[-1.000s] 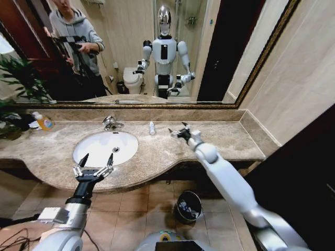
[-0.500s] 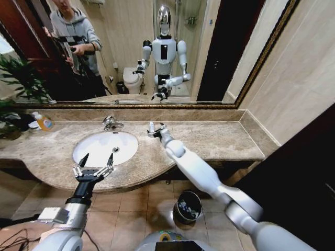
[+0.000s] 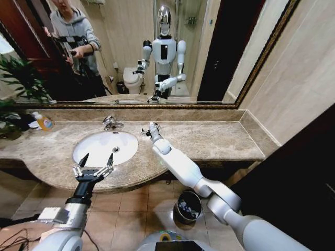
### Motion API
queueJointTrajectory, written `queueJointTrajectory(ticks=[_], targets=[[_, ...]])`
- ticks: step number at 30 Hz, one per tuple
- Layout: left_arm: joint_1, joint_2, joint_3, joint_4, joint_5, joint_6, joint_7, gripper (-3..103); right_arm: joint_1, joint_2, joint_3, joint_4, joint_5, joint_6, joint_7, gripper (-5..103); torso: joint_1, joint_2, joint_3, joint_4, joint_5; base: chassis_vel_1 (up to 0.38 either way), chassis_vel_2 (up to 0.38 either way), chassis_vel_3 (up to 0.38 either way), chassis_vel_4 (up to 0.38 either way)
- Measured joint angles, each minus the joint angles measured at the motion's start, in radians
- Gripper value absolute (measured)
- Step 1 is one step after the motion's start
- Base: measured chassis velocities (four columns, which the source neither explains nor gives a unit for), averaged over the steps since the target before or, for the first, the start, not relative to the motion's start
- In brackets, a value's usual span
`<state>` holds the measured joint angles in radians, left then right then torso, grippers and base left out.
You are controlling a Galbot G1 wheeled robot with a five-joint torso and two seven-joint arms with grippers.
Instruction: Pick up the trash from the sink and place it in the trash bin.
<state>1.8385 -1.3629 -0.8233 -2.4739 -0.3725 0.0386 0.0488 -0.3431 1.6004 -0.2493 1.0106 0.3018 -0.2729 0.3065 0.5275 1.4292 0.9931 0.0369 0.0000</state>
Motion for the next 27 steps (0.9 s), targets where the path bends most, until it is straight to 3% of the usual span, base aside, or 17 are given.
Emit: queueJointTrajectory(ticks=[7, 9, 11, 20, 22, 23, 27], targets=[[0.000, 0.000, 0.000, 0.000, 0.000, 0.000, 0.000, 100, 0.003, 0.006, 0.007, -0.052, -0.018, 0.020, -0.010, 90, 0.000, 0.000, 0.000, -0.0002, 0.0000, 0.000, 0.000, 0.000, 0.000], [0.000, 0.000, 0.000, 0.000, 0.000, 0.000, 0.000, 100, 0.002, 0.003, 0.011, -0.058, -0.018, 0.017, -0.021, 77, 0.000, 0.000, 0.000, -0.0001, 0.0000, 0.000, 0.000, 0.000, 0.000], [0.000, 0.000, 0.000, 0.000, 0.000, 0.000, 0.000, 100, 0.001, 0.002, 0.013, -0.060, -0.018, 0.016, -0.022, 77, 0.000, 0.000, 0.000, -0.0001, 0.0000, 0.000, 0.000, 0.000, 0.000], [0.000, 0.000, 0.000, 0.000, 0.000, 0.000, 0.000, 100, -0.014, -0.007, 0.026, -0.062, -0.015, 0.013, -0.028, 38, 0.000, 0.000, 0.000, -0.0001, 0.0001, 0.000, 0.000, 0.000, 0.000], [0.000, 0.000, 0.000, 0.000, 0.000, 0.000, 0.000, 100, -0.014, -0.009, 0.026, -0.061, -0.014, 0.013, -0.029, 38, 0.000, 0.000, 0.000, 0.0000, 0.0001, 0.000, 0.000, 0.000, 0.000], [0.000, 0.000, 0.000, 0.000, 0.000, 0.000, 0.000, 100, -0.013, -0.013, 0.029, -0.058, -0.011, 0.013, -0.029, 32, 0.000, 0.000, 0.000, 0.0000, 0.0001, 0.000, 0.000, 0.000, 0.000], [0.000, 0.000, 0.000, 0.000, 0.000, 0.000, 0.000, 100, -0.013, -0.022, 0.038, -0.046, -0.005, 0.013, -0.028, 32, 0.000, 0.000, 0.000, -0.0002, 0.0000, 0.000, 0.000, 0.000, 0.000]])
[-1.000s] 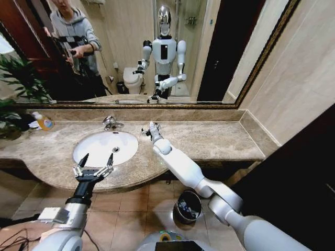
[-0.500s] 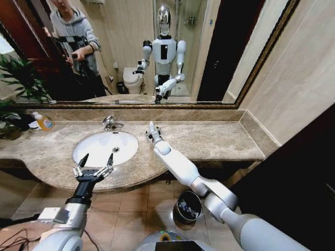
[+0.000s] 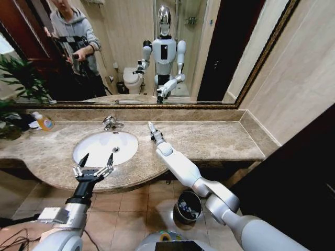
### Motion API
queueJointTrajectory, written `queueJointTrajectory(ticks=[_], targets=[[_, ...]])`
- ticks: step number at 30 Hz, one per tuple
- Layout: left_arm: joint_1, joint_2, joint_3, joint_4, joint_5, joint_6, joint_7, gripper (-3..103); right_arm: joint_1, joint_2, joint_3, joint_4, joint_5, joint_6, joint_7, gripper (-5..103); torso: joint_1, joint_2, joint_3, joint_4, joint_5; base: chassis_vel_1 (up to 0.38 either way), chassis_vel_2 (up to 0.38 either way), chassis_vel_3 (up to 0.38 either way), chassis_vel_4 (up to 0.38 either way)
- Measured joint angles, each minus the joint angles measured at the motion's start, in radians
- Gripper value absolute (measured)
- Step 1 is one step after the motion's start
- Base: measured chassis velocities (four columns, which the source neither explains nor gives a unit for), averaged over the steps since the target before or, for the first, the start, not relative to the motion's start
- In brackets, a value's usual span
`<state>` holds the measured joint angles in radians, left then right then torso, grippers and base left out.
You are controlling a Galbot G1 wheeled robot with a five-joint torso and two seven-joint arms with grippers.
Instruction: Pick up the trash from the sink and place it in the trash bin.
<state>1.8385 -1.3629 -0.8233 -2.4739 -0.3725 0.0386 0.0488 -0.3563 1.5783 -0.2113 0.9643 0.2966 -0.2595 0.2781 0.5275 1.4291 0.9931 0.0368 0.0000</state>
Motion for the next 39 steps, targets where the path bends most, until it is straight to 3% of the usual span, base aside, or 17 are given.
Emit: queueJointTrajectory(ticks=[9, 14, 16, 19, 21, 26, 28, 31, 32, 33, 34, 35, 36, 39], targets=[[0.000, 0.000, 0.000, 0.000, 0.000, 0.000, 0.000, 100, -0.022, -0.063, 0.010, 0.114, 0.036, -0.009, 0.004, 32, 0.000, 0.000, 0.000, 0.0002, 0.0001, 0.000, 0.000, 0.000, 0.000], [0.000, 0.000, 0.000, 0.000, 0.000, 0.000, 0.000, 100, -0.064, -0.151, 0.037, 0.276, 0.119, -0.034, -0.009, 32, 0.000, 0.000, 0.000, 0.0002, 0.0003, 0.000, 0.000, 0.000, 0.000], [0.000, 0.000, 0.000, 0.000, 0.000, 0.000, 0.000, 100, -0.097, -0.232, 0.056, 0.371, 0.155, -0.033, -0.019, 32, 0.000, 0.000, 0.000, 0.0001, 0.0004, 0.000, 0.000, 0.000, 0.000], [0.000, 0.000, 0.000, 0.000, 0.000, 0.000, 0.000, 100, -0.125, -0.297, 0.078, 0.422, 0.151, -0.011, -0.047, 32, 0.000, 0.000, 0.000, 0.0001, 0.0003, 0.000, 0.000, 0.000, 0.000], [0.000, 0.000, 0.000, 0.000, 0.000, 0.000, 0.000, 100, -0.180, -0.380, 0.126, 0.502, 0.140, 0.014, -0.087, 32, 0.000, 0.000, 0.000, 0.0000, 0.0004, 0.000, 0.000, 0.000, 0.000], [0.000, 0.000, 0.000, 0.000, 0.000, 0.000, 0.000, 100, -0.282, -0.472, 0.221, 0.616, 0.151, 0.056, -0.144, 32, 0.000, 0.000, 0.000, 0.0001, 0.0005, 0.000, 0.000, 0.000, 0.000], [0.000, 0.000, 0.000, 0.000, 0.000, 0.000, 0.000, 100, -0.358, -0.515, 0.292, 0.680, 0.151, 0.084, -0.179, 32, 0.000, 0.000, 0.000, 0.0003, 0.0004, 0.000, 0.000, 0.000, 0.000], [0.000, 0.000, 0.000, 0.000, 0.000, 0.000, 0.000, 100, -0.583, -0.618, 0.432, 0.811, 0.146, 0.195, -0.238, 32, 0.000, 0.000, 0.000, -0.0006, 0.0009, 0.000, 0.000, 0.000, 0.000], [0.000, 0.000, 0.000, 0.000, 0.000, 0.000, 0.000, 100, -0.583, -0.618, 0.432, 0.811, 0.146, 0.195, -0.238, 32, 0.000, 0.000, 0.000, -0.0006, 0.0009, 0.000, 0.000, 0.000, 0.000], [0.000, 0.000, 0.000, 0.000, 0.000, 0.000, 0.000, 100, -0.633, -0.636, 0.465, 0.836, 0.151, 0.233, -0.255, 32, 0.000, 0.000, 0.000, -0.0004, 0.0005, 0.000, 0.000, 0.000, 0.000], [0.000, 0.000, 0.000, 0.000, 0.000, 0.000, 0.000, 100, -0.718, -0.655, 0.513, 0.867, 0.156, 0.315, -0.284, 32, 0.000, 0.000, 0.000, -0.0007, 0.0002, 0.000, 0.000, 0.000, 0.000], [0.000, 0.000, 0.000, 0.000, 0.000, 0.000, 0.000, 100, -0.777, -0.657, 0.547, 0.883, 0.154, 0.369, -0.305, 32, 0.000, 0.000, 0.000, 0.0000, 0.0005, 0.000, 0.000, 0.000, 0.000], [0.000, 0.000, 0.000, 0.000, 0.000, 0.000, 0.000, 100, -0.777, -0.657, 0.547, 0.883, 0.154, 0.369, -0.305, 32, 0.000, 0.000, 0.000, 0.0000, 0.0005, 0.000, 0.000, 0.000, 0.000], [0.000, 0.000, 0.000, 0.000, 0.000, 0.000, 0.000, 100, -0.929, -0.624, 0.647, 0.929, 0.139, 0.464, -0.353, 32, 0.000, 0.000, 0.000, 0.0000, 0.0005, 0.000, 0.000, 0.000, 0.000]])
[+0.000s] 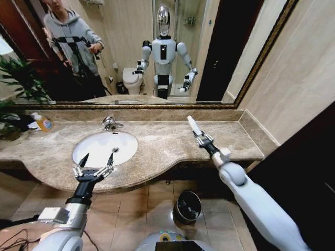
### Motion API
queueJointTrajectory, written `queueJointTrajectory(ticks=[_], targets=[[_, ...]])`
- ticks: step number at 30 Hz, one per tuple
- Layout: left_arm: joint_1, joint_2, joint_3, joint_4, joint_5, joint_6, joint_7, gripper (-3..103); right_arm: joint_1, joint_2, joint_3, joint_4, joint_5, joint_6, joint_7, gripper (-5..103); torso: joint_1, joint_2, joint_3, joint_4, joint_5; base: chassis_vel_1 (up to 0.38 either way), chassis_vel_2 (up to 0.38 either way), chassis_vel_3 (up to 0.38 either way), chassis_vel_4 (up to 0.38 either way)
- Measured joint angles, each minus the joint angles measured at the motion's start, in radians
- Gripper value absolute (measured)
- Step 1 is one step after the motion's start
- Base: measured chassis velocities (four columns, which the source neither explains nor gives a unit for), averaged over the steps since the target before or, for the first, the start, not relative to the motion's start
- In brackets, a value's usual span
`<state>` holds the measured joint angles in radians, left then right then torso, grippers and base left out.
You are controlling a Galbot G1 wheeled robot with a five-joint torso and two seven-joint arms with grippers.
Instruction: Pick up the trash from the sink and place it in the trash bin.
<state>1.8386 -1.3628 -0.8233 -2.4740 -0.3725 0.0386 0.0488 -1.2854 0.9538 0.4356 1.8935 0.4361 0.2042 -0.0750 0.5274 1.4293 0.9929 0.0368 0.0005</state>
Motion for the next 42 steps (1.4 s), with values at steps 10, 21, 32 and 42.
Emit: queueJointTrajectory(ticks=[10, 21, 32, 42], targets=[[0.000, 0.000, 0.000, 0.000, 0.000, 0.000, 0.000, 100, -0.246, 0.119, 0.162, -0.103, -0.053, 0.359, -0.216, 32, 0.000, 0.000, 0.000, 0.0002, 0.0000, 0.000, 0.000, 0.000, 0.000], [0.000, 0.000, 0.000, 0.000, 0.000, 0.000, 0.000, 100, -0.492, 0.178, 0.169, -0.233, -0.103, 0.526, -0.229, 32, 0.000, 0.000, 0.000, 0.0000, -0.0006, 0.000, 0.000, 0.000, 0.000], [0.000, 0.000, 0.000, 0.000, 0.000, 0.000, 0.000, 100, -0.445, 0.176, 0.094, -0.396, -0.572, 0.102, -0.168, 32, 0.000, 0.000, 0.000, -0.0001, -0.0007, 0.000, 0.000, 0.000, 0.000], [0.000, 0.000, 0.000, 0.000, 0.000, 0.000, 0.000, 100, -0.216, 0.255, 0.015, -0.543, -0.825, -0.136, -0.247, 32, 0.000, 0.000, 0.000, 0.0003, -0.0002, 0.000, 0.000, 0.000, 0.000]])
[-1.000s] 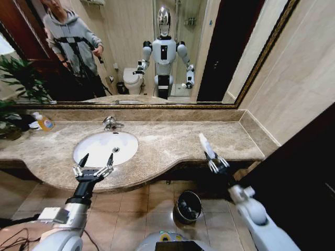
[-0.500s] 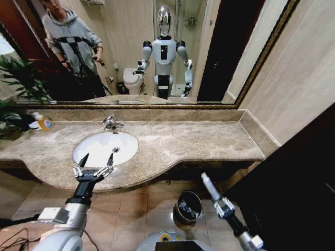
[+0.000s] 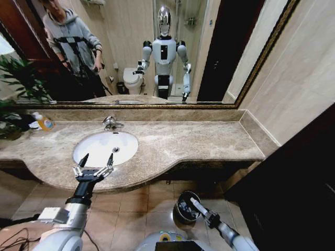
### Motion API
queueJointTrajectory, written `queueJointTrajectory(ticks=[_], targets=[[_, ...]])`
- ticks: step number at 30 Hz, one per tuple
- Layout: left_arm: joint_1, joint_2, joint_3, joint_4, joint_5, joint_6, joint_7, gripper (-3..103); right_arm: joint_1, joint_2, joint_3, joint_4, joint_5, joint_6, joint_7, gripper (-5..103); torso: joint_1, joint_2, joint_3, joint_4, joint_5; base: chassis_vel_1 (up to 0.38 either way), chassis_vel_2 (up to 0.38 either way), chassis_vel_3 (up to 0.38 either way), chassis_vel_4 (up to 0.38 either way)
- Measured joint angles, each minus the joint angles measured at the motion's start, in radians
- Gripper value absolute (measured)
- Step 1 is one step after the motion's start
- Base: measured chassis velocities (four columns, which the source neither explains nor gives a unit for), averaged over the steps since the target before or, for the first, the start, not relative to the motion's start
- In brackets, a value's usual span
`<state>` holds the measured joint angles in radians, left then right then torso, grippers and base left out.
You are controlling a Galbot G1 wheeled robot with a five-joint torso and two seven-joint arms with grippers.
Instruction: Pick up the trash from the sink and place it in the trash bin.
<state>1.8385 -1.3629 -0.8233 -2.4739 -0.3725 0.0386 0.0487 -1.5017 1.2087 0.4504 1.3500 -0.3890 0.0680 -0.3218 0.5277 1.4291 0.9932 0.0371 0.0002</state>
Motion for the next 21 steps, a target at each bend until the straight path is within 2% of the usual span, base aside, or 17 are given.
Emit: queueJointTrajectory(ticks=[3, 7, 15, 19, 21], targets=[[0.000, 0.000, 0.000, 0.000, 0.000, 0.000, 0.000, 100, 0.030, 0.004, -0.015, -0.065, -0.045, 0.006, -0.009, 32, 0.000, 0.000, 0.000, -0.0003, -0.0004, 0.000, 0.000, 0.000, 0.000], [0.000, 0.000, 0.000, 0.000, 0.000, 0.000, 0.000, 100, 0.087, 0.015, -0.021, -0.180, -0.097, 0.062, -0.008, 32, 0.000, 0.000, 0.000, -0.0003, -0.0001, 0.000, 0.000, 0.000, 0.000], [0.000, 0.000, 0.000, 0.000, 0.000, 0.000, 0.000, 100, 0.163, 0.042, -0.044, -0.275, -0.137, 0.100, 0.020, 32, 0.000, 0.000, 0.000, -0.0003, -0.0002, 0.000, 0.000, 0.000, 0.000], [0.000, 0.000, 0.000, 0.000, 0.000, 0.000, 0.000, 100, 0.174, 0.049, -0.050, -0.281, -0.142, 0.095, 0.034, 29, 0.000, 0.000, 0.000, -0.0003, -0.0002, 0.000, 0.000, 0.000, 0.000], [0.000, 0.000, 0.000, 0.000, 0.000, 0.000, 0.000, 100, 0.180, 0.050, -0.053, -0.284, -0.141, 0.088, 0.037, 39, 0.000, 0.000, 0.000, -0.0003, -0.0003, 0.000, 0.000, 0.000, 0.000]])
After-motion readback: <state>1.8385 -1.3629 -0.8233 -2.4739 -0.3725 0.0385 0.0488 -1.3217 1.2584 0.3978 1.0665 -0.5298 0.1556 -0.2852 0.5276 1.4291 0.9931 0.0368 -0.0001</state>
